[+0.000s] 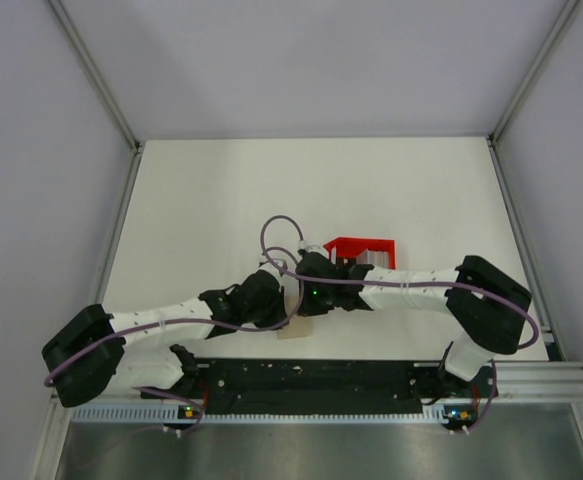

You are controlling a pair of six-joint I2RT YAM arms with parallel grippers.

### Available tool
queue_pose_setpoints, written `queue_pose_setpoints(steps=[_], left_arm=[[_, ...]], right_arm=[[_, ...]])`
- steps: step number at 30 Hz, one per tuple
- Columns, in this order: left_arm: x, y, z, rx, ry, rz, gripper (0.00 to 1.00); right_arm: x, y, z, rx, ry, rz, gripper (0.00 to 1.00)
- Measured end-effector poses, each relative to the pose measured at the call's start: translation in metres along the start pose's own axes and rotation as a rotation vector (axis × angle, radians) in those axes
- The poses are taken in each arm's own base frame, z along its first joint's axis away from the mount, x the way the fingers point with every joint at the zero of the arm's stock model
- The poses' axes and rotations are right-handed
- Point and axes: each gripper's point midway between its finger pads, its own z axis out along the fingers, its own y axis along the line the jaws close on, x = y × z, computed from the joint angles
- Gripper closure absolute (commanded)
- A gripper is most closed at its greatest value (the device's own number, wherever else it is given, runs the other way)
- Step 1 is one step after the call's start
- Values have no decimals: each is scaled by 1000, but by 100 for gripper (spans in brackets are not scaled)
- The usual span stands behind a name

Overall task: Put the credit cards into the card holder
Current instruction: Close the card holder at the center of the board.

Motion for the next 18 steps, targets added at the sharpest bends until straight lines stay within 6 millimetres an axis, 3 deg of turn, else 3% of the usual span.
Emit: queue_pose_setpoints(steps=[18], left_arm=[[0, 0, 0, 0, 0, 0, 93]], right_arm=[[-4, -1, 6, 70, 30, -5, 96]])
